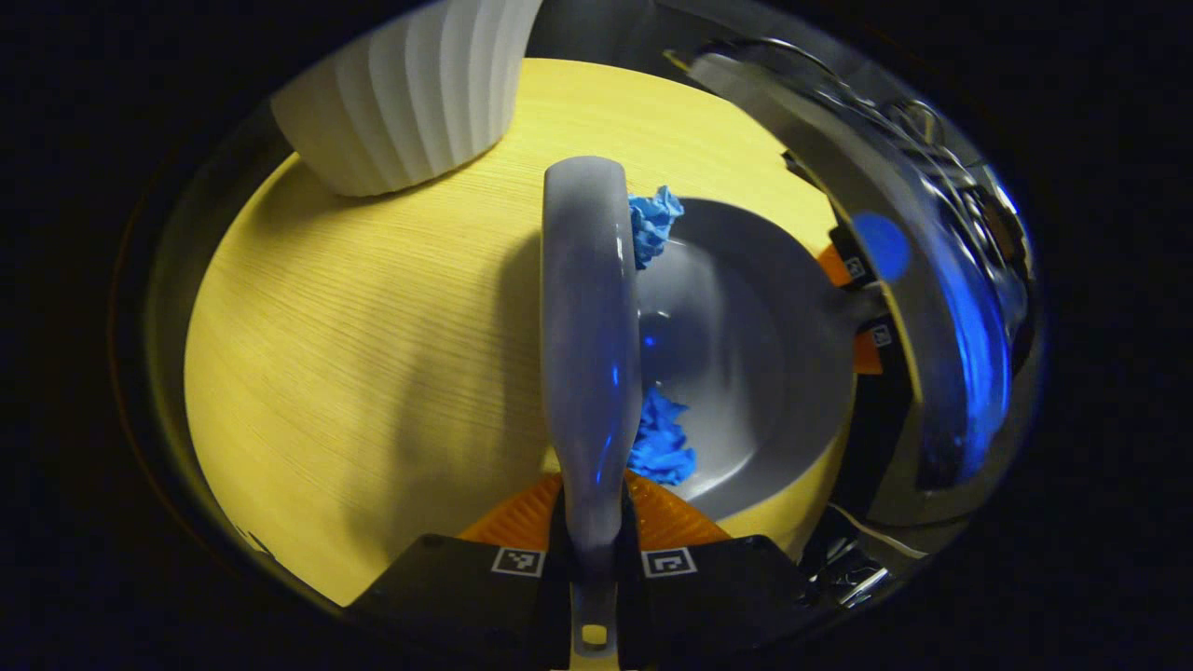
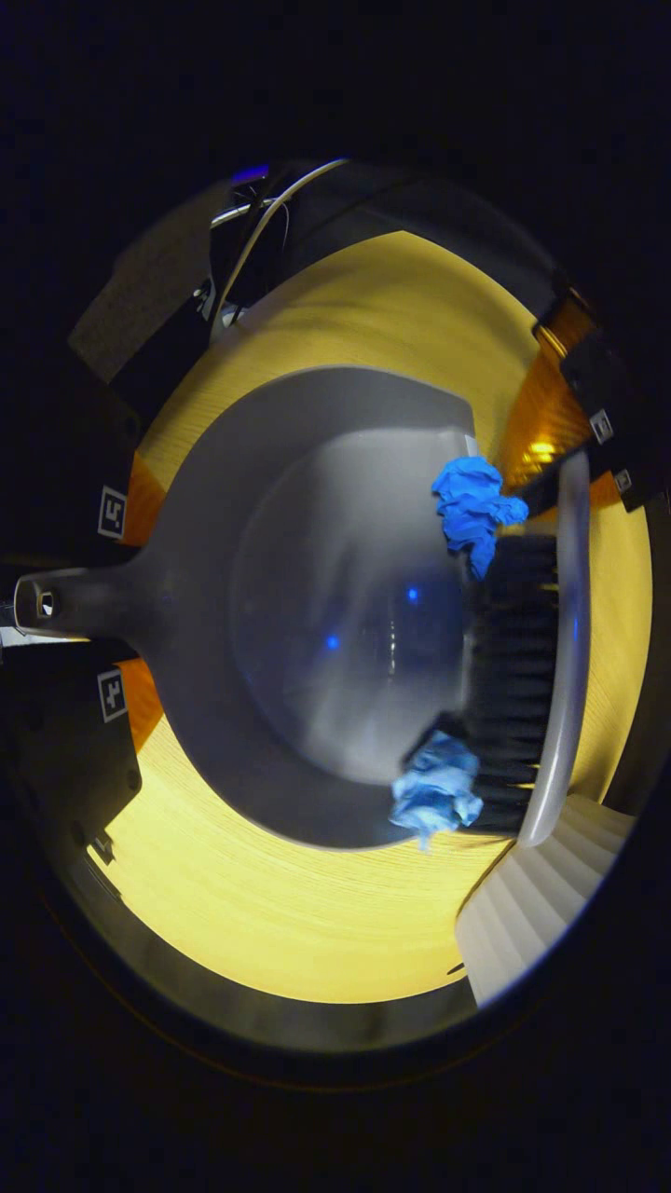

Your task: Pick up the small broom and dustpan from the desktop, sweep the trash into the dustpan with the broom, and then empty the trash into the garbage bin.

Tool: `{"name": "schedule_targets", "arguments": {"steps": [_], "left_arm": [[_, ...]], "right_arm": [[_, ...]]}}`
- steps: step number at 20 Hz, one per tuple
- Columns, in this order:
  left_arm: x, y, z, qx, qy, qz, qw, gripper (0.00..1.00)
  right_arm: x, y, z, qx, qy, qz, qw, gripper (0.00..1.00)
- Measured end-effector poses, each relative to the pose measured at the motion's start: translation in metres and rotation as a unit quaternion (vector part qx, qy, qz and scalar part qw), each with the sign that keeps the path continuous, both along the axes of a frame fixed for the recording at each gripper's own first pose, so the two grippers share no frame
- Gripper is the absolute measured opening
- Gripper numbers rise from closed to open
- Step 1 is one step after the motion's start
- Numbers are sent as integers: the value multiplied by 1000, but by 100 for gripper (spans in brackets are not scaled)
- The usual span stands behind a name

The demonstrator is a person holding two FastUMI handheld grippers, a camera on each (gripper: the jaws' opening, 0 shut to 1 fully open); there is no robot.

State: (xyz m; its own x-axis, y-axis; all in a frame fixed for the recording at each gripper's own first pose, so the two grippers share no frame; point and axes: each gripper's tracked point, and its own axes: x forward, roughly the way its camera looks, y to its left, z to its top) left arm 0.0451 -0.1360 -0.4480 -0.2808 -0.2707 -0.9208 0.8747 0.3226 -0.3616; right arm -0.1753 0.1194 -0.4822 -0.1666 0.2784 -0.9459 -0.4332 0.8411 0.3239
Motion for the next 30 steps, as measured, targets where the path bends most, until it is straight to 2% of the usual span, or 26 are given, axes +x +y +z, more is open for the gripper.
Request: {"name": "schedule_targets", "arguments": {"steps": [1, 2, 4, 7, 10, 11, 12, 14, 16, 17, 18, 19, 21, 24, 25, 27, 30], "left_arm": [[-10, 4, 4, 1, 9, -5, 1000, 27], [-15, 11, 6, 6, 11, -6, 1000, 23], [-15, 21, 9, 11, -1, 7, 1000, 23], [-2, 39, 12, 20, -39, 68, 997, 23], [7, 56, 15, 17, -72, 135, 988, 23], [7, 65, 16, 16, -78, 157, 984, 20], [7, 74, 15, 21, -82, 182, 980, 23], [1, 101, 9, 49, -80, 240, 966, 23], [-8, 132, 1, 87, -80, 310, 943, 23], [-10, 141, -4, 94, -74, 340, 933, 27], [-9, 145, -10, 93, -65, 360, 926, 24], [-7, 148, -16, 96, -62, 368, 923, 21], [-12, 168, -31, 116, -61, 362, 923, 23], [-20, 189, -50, 107, -79, 365, 922, 23], [-25, 186, -55, 114, -80, 361, 922, 27], [-25, 175, -55, 118, -86, 347, 926, 24], [-23, 178, -48, 112, -84, 344, 929, 23]], "right_arm": [[0, 0, 0, 0, 0, 0, 1000, 36], [0, 0, 0, 1, -1, 0, 1000, 36], [1, 0, -1, 2, -3, 3, 1000, 36], [0, -1, 0, 0, -3, -1, 1000, 36], [2, 0, 0, -2, -7, -4, 1000, 36], [2, 0, -1, -2, -7, -5, 1000, 36], [2, 0, -1, -3, -7, -5, 1000, 36], [2, 0, -1, -8, -8, -16, 1000, 36], [-4, 3, 3, -14, -3, -31, 999, 36], [-5, 4, 5, -14, -6, -38, 999, 35], [-1, 6, 6, -12, -10, -46, 999, 35], [3, 5, 11, -10, -12, -54, 998, 35], [11, 4, 26, -2, -13, -74, 997, 35], [18, 7, 32, -2, -15, -106, 994, 35], [22, 9, 29, -9, -26, -116, 993, 35], [26, 13, 24, -25, -51, -139, 989, 35], [23, 35, 31, -14, -69, -189, 980, 35]]}}
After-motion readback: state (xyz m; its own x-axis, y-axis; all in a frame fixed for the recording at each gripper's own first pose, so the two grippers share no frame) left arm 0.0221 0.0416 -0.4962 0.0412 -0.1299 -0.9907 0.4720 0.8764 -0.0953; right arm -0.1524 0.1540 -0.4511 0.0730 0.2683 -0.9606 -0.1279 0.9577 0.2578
